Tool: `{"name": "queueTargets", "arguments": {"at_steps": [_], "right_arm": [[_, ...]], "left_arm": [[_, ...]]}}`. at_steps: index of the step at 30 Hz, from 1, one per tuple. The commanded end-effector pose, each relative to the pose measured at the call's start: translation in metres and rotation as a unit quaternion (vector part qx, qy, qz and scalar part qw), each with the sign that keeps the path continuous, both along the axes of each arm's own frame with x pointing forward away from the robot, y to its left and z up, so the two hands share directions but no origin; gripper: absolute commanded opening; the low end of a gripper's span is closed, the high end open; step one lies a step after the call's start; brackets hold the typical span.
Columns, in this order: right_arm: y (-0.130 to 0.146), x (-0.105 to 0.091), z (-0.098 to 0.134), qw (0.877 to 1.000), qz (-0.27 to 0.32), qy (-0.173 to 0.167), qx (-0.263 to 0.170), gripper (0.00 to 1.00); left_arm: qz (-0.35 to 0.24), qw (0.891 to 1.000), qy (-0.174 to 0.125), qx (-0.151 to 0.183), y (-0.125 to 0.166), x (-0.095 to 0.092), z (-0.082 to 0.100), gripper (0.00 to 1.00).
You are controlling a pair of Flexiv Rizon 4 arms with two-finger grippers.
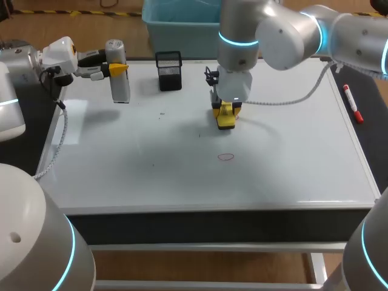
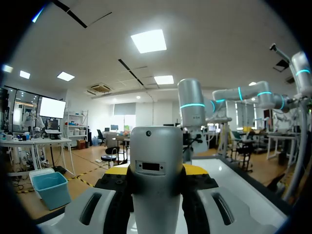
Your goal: Pick up the inspection probe, press it on each red-marked spot on the whiteboard one by one, put down the probe, pick up the eraser, and wipe off all the red marks.
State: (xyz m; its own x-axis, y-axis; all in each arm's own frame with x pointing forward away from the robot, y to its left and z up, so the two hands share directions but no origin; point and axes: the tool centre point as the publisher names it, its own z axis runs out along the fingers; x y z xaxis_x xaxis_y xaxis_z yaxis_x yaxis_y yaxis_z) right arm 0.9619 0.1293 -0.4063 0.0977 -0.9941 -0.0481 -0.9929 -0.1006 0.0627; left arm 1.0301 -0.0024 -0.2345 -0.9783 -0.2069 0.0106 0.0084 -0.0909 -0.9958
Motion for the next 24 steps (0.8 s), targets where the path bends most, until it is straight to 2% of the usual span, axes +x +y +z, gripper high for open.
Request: {"name": "queueTargets", "arguments": {"at_steps": [1,24], "right_arm": [[-0.005,0.000,-0.003,1.000,0.001,0.000,0.003,0.00],[-0.037,0.011,-0.018,0.999,-0.035,0.013,-0.009,0.00]], "left_arm": [[0.000,1.000,0.000,0.000,0.000,0.000,0.001,0.00],[0.000,1.000,0.000,0.000,0.000,0.000,0.001,0.00]]}}
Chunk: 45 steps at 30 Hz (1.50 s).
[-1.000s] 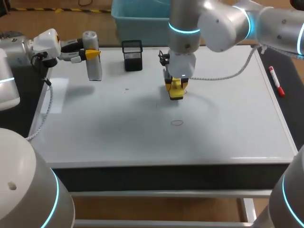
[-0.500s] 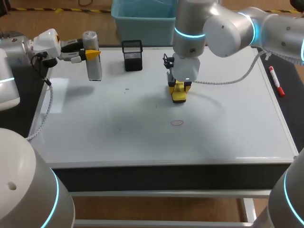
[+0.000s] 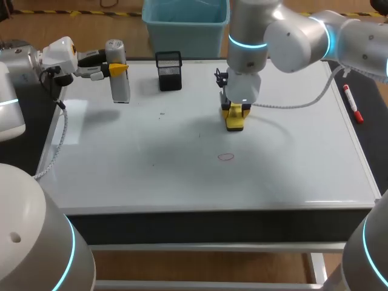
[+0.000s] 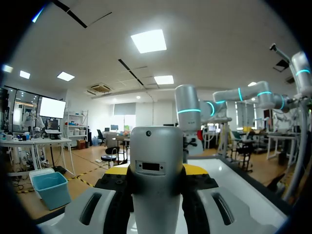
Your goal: Pick up the inspection probe, press it on each red-marked spot on the whiteboard one by one, put down the probe, pick up the eraser, and wipe off all the red marks.
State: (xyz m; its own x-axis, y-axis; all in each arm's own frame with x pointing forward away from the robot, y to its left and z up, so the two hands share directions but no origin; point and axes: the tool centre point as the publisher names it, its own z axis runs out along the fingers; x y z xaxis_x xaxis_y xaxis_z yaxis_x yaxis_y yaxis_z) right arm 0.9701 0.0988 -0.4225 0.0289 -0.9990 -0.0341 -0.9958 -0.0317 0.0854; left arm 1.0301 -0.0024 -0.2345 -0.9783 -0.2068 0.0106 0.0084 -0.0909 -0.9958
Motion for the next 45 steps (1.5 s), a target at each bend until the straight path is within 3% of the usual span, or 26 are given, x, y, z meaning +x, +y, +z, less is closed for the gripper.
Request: {"name": "queueTargets", "arguments": {"at_steps": [1,21,30,36,45], "right_arm": [[-0.008,0.003,-0.002,1.000,-0.002,0.003,-0.001,0.00],[-0.056,0.010,-0.007,0.999,-0.050,0.010,-0.018,0.00],[-0.069,0.013,0.013,0.997,-0.069,-0.005,-0.014,0.00],[-0.063,0.016,0.044,0.998,-0.068,-0.020,-0.003,0.00],[-0.040,0.017,0.052,0.998,-0.046,-0.029,0.006,0.00]], "left_arm": [[0.000,1.000,0.000,0.000,0.000,0.000,0.001,0.00],[0.000,1.000,0.000,0.000,0.000,0.000,0.001,0.00],[0.000,1.000,0.000,0.000,0.000,0.000,0.001,0.00],[0.000,1.000,0.000,0.000,0.000,0.000,0.001,0.00],[0.000,1.000,0.000,0.000,0.000,0.000,0.001,0.00]]}}
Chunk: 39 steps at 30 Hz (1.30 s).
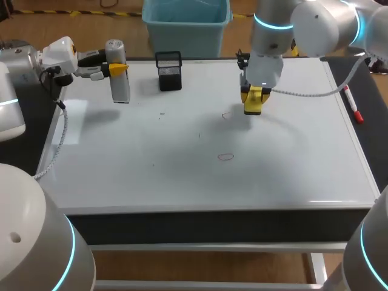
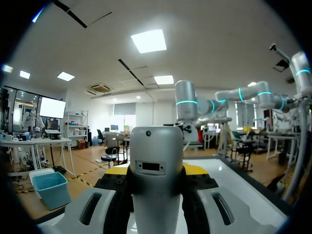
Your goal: Pick up the inspection probe, press it on each red-marked spot on the whiteboard one by one, put down the probe, pick up the eraser, and wipe off all the red marks.
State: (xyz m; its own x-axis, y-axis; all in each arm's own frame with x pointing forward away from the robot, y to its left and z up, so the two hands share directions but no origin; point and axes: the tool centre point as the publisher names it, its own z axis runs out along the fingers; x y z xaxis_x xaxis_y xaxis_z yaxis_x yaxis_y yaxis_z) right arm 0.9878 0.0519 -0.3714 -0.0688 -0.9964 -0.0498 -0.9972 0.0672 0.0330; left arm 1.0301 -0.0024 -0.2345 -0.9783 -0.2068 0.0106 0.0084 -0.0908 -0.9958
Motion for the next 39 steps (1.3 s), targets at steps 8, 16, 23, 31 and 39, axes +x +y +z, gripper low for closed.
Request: {"name": "queueTargets", "arguments": {"at_steps": [8,16,23,31,39], "right_arm": [[0.061,-0.004,-0.009,0.999,0.038,-0.005,0.022,0.00],[0.086,-0.005,-0.018,0.998,0.058,-0.013,0.013,0.00],[0.092,-0.007,-0.029,0.998,0.064,-0.006,0.015,0.00],[0.090,-0.009,-0.038,0.997,0.072,-0.002,0.023,0.00],[0.090,-0.009,-0.044,0.997,0.074,0.003,0.023,0.00]], "left_arm": [[0.000,1.000,0.000,0.000,0.000,0.000,0.001,0.00],[0.000,1.000,0.000,0.000,0.000,0.000,0.001,0.00],[0.000,1.000,0.000,0.000,0.000,0.000,0.001,0.00],[0.000,1.000,0.000,0.000,0.000,0.000,0.001,0.00],[0.000,1.000,0.000,0.000,0.000,0.000,0.001,0.00]]}}
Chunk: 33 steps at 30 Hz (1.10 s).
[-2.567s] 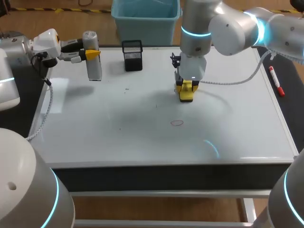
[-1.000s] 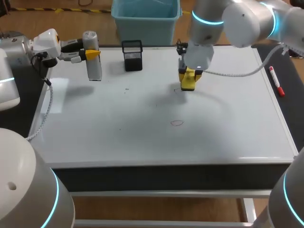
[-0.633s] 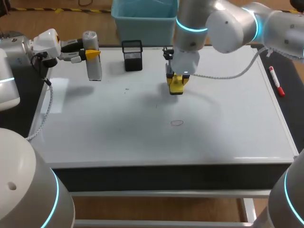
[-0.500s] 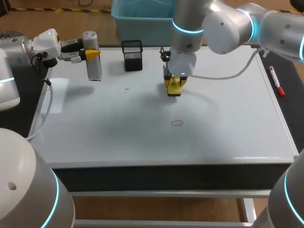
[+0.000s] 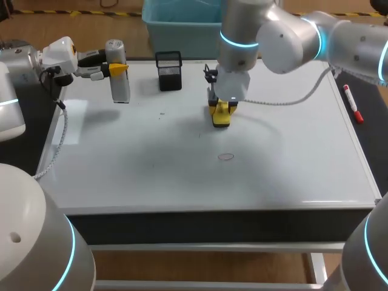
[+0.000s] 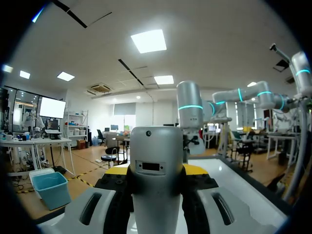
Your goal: Pick up the inspection probe, press it on each red-marked spot on the whiteboard one by one, put down the probe, pick up the eraser, and wipe off all the red marks.
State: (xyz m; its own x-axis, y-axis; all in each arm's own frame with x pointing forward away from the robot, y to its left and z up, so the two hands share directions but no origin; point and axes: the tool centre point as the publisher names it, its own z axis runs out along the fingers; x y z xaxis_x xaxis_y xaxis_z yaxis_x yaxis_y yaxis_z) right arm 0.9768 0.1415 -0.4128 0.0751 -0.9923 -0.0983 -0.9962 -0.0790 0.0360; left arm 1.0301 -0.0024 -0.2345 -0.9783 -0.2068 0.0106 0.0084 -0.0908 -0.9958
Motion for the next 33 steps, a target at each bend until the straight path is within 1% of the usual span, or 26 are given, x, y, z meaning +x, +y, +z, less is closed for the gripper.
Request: {"name": "queueTargets", "arguments": {"at_steps": [1,9,17,33], "right_arm": [[0.001,0.002,-0.003,1.000,0.002,0.002,-0.002,0.00],[-0.003,0.001,-0.008,1.000,0.002,0.008,-0.010,0.00],[-0.016,0.003,-0.010,1.000,-0.009,0.010,-0.016,0.00],[-0.063,0.007,-0.011,0.998,-0.054,0.011,-0.026,0.00]], "left_arm": [[0.000,1.000,0.000,0.000,0.000,0.000,0.001,0.00],[0.000,1.000,0.000,0.000,0.000,0.000,0.001,0.00],[0.000,1.000,0.000,0.000,0.000,0.000,0.001,0.00],[0.000,1.000,0.000,0.000,0.000,0.000,0.001,0.00]]}}
